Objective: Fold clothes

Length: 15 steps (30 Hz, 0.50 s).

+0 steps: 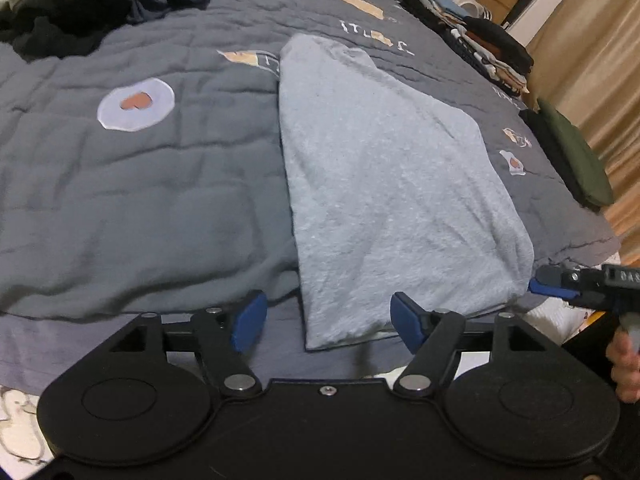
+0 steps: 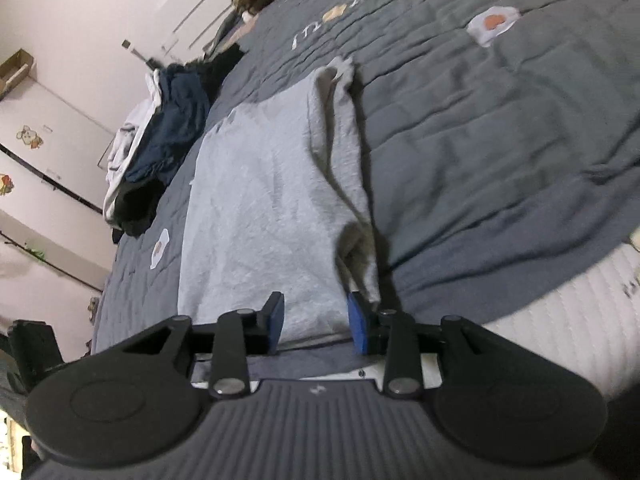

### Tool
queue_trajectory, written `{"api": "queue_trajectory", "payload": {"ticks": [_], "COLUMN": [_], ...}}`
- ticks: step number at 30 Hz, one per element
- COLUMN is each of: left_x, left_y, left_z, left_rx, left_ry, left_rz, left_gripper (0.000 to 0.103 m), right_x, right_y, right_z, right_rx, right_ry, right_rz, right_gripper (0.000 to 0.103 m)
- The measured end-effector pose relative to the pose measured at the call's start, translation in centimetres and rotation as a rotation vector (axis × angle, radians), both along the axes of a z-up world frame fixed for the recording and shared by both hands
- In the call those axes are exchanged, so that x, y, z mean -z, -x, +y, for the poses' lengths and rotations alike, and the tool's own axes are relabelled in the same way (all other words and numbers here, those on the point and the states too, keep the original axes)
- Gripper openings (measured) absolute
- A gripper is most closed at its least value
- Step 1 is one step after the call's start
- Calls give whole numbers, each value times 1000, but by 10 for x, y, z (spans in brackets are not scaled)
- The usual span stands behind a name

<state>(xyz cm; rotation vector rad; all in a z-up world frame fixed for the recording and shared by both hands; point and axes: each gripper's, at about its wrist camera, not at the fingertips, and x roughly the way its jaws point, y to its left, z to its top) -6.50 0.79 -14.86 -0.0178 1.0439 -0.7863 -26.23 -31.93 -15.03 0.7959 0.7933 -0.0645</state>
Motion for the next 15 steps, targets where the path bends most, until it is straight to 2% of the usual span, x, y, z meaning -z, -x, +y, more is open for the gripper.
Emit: {"api": "queue_trajectory", "payload": {"ticks": [2,4,6,7,9,12,15], "left_x": [4,10,14,16,10,6,12], "left_y": [-3,-8,-11,-12,-5,1,-2], "left_z": [-3,-2,-3,-4,0,-2,-3], "left_rx": [-18,-43,-52,-49,-25,-20,-36], "left_ry": [7,44,67,73,87,81,78], "left_rz": [-1,40,69,78,80,35,68], "left_gripper": [68,68,65,62,40,31,31], "right_x": [0,0,5,8,13,21,29], "right_y": [6,5,1,-1,-5,-12,-18], "right_z": [-1,-4,-4,-4,-4,-4,-4], "right_rx": [35,58,47,42,32,17,2], "right_ry": [36,85,72,65,51,31,11], "right_rz": [-9,-10,8,16,33,59,85], "right_gripper": [40,44,47,48,49,50,51]}}
